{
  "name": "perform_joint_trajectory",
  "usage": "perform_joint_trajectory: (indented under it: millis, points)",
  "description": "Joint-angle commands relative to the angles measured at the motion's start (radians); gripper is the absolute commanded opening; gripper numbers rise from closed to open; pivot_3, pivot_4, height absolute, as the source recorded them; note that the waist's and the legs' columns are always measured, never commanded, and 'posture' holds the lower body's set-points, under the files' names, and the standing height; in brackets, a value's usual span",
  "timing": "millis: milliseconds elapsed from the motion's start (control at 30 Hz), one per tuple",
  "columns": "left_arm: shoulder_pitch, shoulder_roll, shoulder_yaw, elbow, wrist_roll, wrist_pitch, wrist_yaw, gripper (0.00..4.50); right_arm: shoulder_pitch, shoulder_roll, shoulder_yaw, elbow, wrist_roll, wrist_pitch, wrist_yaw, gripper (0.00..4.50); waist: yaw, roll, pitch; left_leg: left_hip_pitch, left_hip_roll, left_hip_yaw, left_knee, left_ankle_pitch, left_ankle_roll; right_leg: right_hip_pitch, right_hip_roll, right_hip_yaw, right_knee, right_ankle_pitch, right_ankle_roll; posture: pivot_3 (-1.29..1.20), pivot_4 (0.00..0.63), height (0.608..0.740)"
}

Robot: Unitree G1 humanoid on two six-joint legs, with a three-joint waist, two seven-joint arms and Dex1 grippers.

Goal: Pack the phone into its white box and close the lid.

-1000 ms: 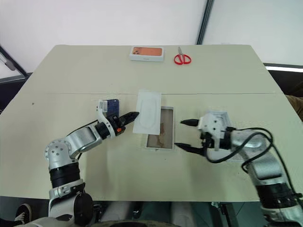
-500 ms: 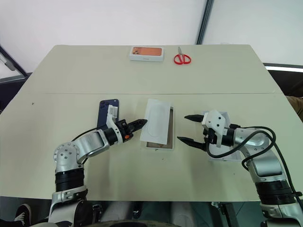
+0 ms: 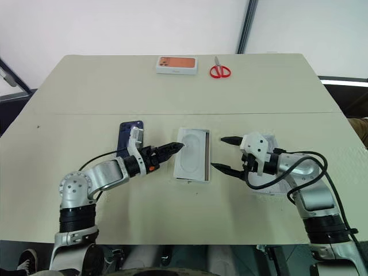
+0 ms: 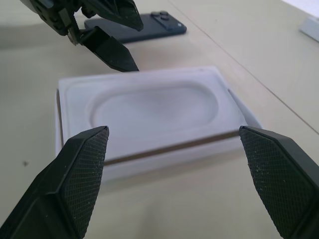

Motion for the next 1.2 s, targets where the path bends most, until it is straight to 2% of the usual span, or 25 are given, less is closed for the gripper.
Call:
perform_joint_trajectory:
  millis: [33,133,200,300,367,467,567,800,1200]
  points:
    - [-0.01,0.103,-0.023,-0.092,0.076,-0.041,-0.121,4.45,-0.05,0.042,0.02,-0.039,0.03,0.041,-0.027,4.4,0.0,0.0,0.0,0.0,0.0,0.0,0.0,0.0,0.0,0.0,0.0,0.0,0.0,0.0,0.0,0.0,0.15,0.74]
    - [0.006,0.238,-0.076,-0.159,0.234,-0.145,-0.293,4.5,-0.085,0.089,0.074,-0.03,-0.019,0.054,-0.071,3.49,0.0,0.0,0.0,0.0,0.0,0.0,-0.001,0.0,0.0,-0.001,0.0,0.0,0.0,0.0,0.0,0.0,0.15,0.74]
    - [0.02,0.287,-0.077,-0.163,0.291,-0.215,-0.388,4.5,-0.102,0.115,0.117,-0.023,-0.065,0.046,-0.098,2.55,0.0,0.001,0.0,0.0,0.0,0.0,-0.002,0.0,-0.001,-0.002,0.0,0.001,0.0,0.0,-0.001,0.0,0.15,0.74]
    - [0.046,0.342,-0.08,-0.158,0.401,-0.336,-0.503,4.5,-0.13,0.14,0.167,0.001,-0.129,0.032,-0.132,0.87,0.0,0.002,0.0,0.0,0.0,0.0,-0.002,0.0,-0.001,-0.004,0.0,0.001,-0.001,0.0,-0.001,0.0,0.15,0.74]
    - [0.078,0.396,-0.098,-0.155,0.476,-0.405,-0.609,4.5,-0.147,0.149,0.198,0.007,-0.15,0.026,-0.125,0.07,0.0,0.001,0.0,0.0,0.0,0.0,-0.002,0.0,-0.001,-0.005,-0.001,0.001,-0.001,0.0,-0.001,0.0,0.15,0.74]
    - [0.12,0.454,-0.099,-0.146,0.518,-0.468,-0.747,4.5,-0.186,0.133,0.256,0.058,-0.24,0.016,-0.131,0.07,-0.001,0.002,0.001,0.0,0.0,0.0,-0.003,0.0,-0.001,-0.005,-0.001,0.001,-0.002,-0.001,-0.002,0.0,0.15,0.74]
    - [0.137,0.463,-0.077,-0.112,0.546,-0.51,-0.797,4.5,-0.215,0.124,0.306,0.095,-0.316,0.004,-0.136,0.07,0.001,0.002,0.001,0.0,0.0,0.0,-0.002,0.0,0.0,-0.005,-0.001,0.0,-0.002,-0.002,-0.005,0.0,0.15,0.74]
    - [0.143,0.441,-0.082,-0.11,0.573,-0.514,-0.81,4.5,-0.211,0.086,0.346,0.049,-0.389,0.012,-0.109,0.07,-0.001,0.002,0.001,0.0,0.0,-0.001,-0.003,0.0,0.0,-0.005,-0.002,0.0,-0.002,0.0,-0.002,0.0,0.15,0.74]
    - [0.12,0.392,-0.089,-0.114,0.596,-0.519,-0.792,4.5,-0.197,0.002,0.333,0.036,-0.433,0.02,-0.099,0.07,-0.001,0.002,0.002,0.0,0.001,-0.001,-0.002,0.0,0.0,-0.005,-0.001,0.0,-0.002,0.0,-0.001,0.0,0.15,0.74]
